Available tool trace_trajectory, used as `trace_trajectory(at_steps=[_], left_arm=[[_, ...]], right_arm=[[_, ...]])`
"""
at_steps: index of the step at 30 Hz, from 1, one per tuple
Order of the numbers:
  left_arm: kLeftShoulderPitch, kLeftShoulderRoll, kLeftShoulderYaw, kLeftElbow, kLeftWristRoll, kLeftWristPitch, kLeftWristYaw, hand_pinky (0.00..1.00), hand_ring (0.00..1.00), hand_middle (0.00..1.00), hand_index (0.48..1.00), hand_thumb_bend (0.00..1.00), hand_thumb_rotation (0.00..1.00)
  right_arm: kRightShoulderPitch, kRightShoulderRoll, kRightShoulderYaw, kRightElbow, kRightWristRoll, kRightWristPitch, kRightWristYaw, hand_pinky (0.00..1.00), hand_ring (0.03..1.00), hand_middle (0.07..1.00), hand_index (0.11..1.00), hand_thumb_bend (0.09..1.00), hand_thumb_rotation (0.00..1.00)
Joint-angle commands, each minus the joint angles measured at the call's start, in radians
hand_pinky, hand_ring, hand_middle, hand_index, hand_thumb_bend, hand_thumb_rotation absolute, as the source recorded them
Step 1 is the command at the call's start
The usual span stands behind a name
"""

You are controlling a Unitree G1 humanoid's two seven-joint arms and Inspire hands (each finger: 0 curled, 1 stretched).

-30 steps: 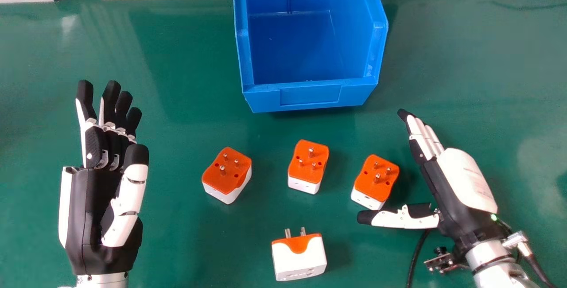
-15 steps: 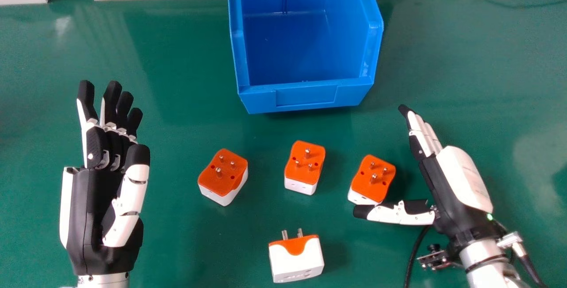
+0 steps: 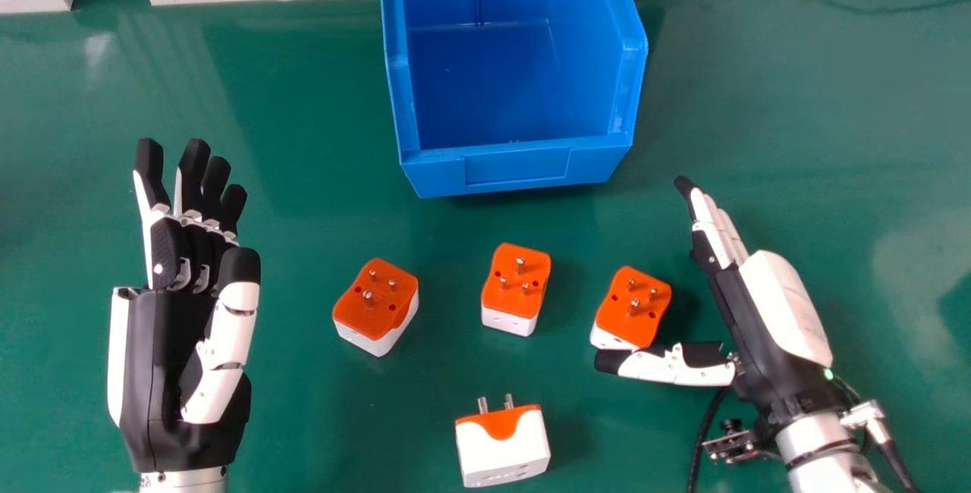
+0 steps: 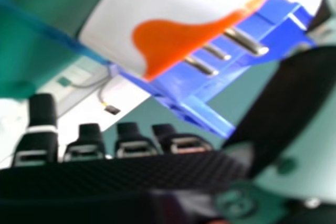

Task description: Pick all objects and put in blue box

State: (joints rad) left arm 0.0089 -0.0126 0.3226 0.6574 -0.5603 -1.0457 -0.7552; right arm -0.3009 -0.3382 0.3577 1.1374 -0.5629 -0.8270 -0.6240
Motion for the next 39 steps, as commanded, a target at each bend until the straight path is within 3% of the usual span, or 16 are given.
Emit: trace_trajectory(at_steps=[1, 11, 19, 24, 31, 39], left_arm=[[-0.007, 0.0, 0.0, -0.008, -0.005, -0.015, -0.001, 1.0, 1.0, 1.0, 0.979, 0.31, 0.49], [0.004, -0.001, -0.007, -0.029, 0.006, -0.015, 0.009, 1.0, 1.0, 1.0, 0.978, 0.31, 0.49], [0.0, 0.005, -0.002, -0.017, 0.006, -0.02, 0.009, 1.0, 1.0, 1.0, 0.978, 0.31, 0.49], [0.004, 0.004, -0.005, -0.023, 0.012, -0.022, 0.013, 1.0, 1.0, 1.0, 0.977, 0.31, 0.49], [-0.001, 0.0, -0.005, -0.011, 0.009, -0.022, 0.011, 1.0, 1.0, 1.0, 0.978, 0.31, 0.49], [0.006, -0.001, -0.005, -0.019, -0.002, -0.014, 0.007, 1.0, 1.0, 1.0, 0.978, 0.31, 0.49]], right_arm=[[0.033, 0.028, 0.046, 0.009, -0.038, -0.017, 0.033, 0.7, 0.989, 1.0, 1.0, 1.0, 0.53], [0.068, 0.02, 0.064, -0.023, -0.033, -0.044, 0.053, 0.69, 0.978, 1.0, 1.0, 1.0, 0.53], [0.08, 0.023, 0.083, -0.05, -0.023, -0.041, 0.1, 0.71, 0.979, 1.0, 1.0, 1.0, 0.52], [0.083, 0.015, 0.079, -0.062, 0.014, -0.059, 0.161, 0.73, 0.986, 1.0, 1.0, 1.0, 0.54], [0.105, 0.016, 0.076, -0.111, 0.031, -0.051, 0.183, 0.73, 0.988, 1.0, 1.0, 1.0, 0.55], [0.104, 0.018, 0.071, -0.115, 0.032, -0.048, 0.189, 0.74, 0.987, 1.0, 1.0, 1.0, 0.55]])
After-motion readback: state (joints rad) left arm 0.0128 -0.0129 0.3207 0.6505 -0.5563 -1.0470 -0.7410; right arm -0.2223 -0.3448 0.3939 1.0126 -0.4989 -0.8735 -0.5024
